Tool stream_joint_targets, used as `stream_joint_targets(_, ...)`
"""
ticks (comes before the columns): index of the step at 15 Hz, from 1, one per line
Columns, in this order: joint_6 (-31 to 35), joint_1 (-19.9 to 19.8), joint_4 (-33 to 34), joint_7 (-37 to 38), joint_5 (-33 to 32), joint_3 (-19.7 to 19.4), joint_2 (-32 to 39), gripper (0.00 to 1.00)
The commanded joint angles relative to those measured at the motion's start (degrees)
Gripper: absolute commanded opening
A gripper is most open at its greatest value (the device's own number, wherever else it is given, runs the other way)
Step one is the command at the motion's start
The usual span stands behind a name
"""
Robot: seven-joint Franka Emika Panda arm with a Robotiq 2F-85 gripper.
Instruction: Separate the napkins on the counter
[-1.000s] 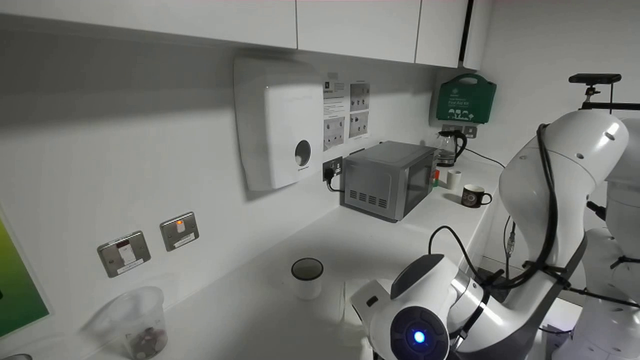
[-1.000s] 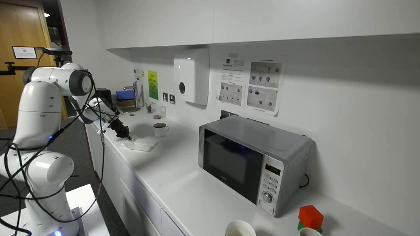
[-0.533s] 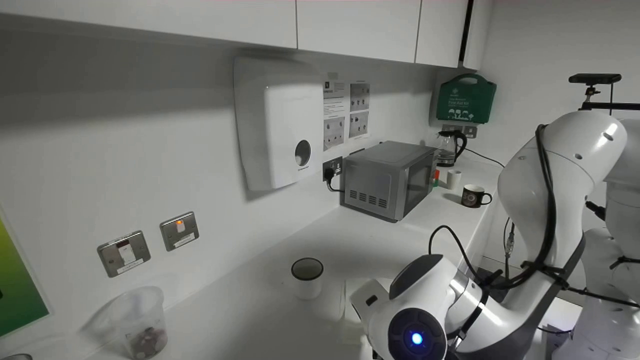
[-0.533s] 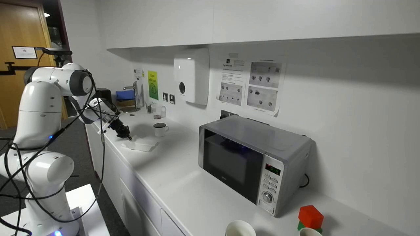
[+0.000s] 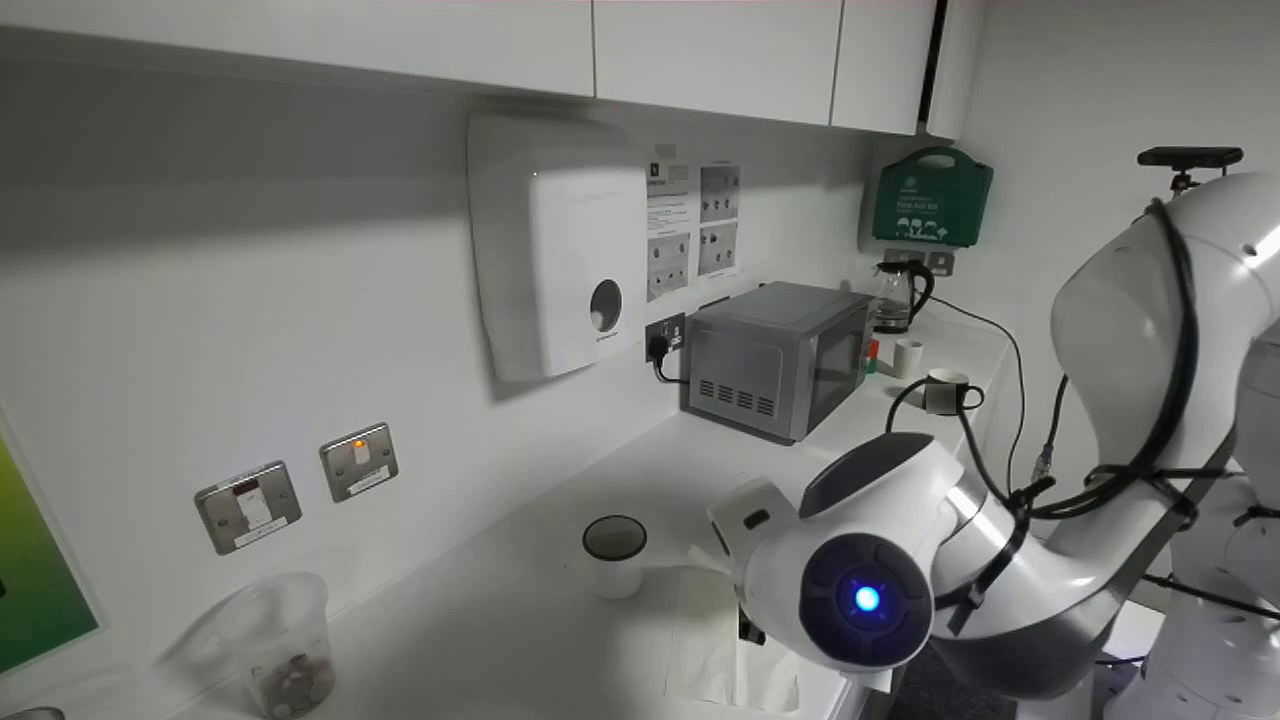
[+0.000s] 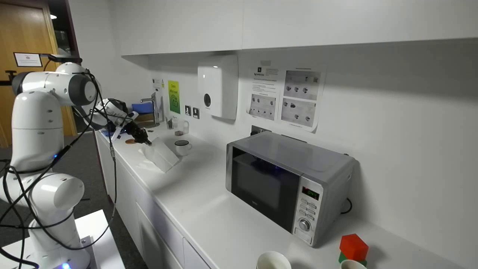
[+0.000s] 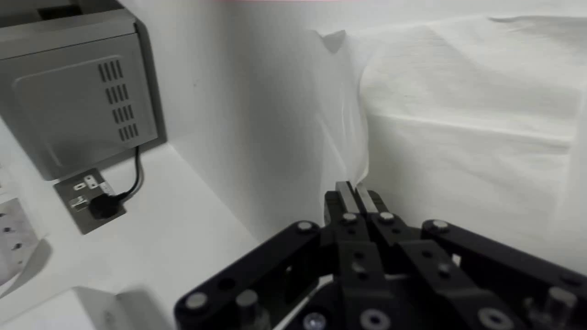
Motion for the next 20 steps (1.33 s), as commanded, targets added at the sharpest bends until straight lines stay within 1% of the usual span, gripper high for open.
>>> stream_joint_targets(1,-6.75,0.27,-1.04,-0.10,-3.84,1.95,-9.33,0.00)
stream_joint_targets(4,-10.03,-0.54,-0.38,-0.53,-6.37,4.06,-14.12,0.00)
stream_joint_targets(8,-11.08,-1.81,-0.13,-0.96,-8.48,5.24,-16.51,0.00)
stream_joint_targets(12,-10.88,-3.88,-0.85,-0.86,-10.10,4.77,-16.59,0.00)
stream_joint_targets(16,-11.00,-8.01,-1.60,-0.86,-11.12,3.98,-16.80,0.00)
stream_joint_targets(20,-10.66,-11.70,-2.89,-0.92,-10.67,3.10,-17.08,0.00)
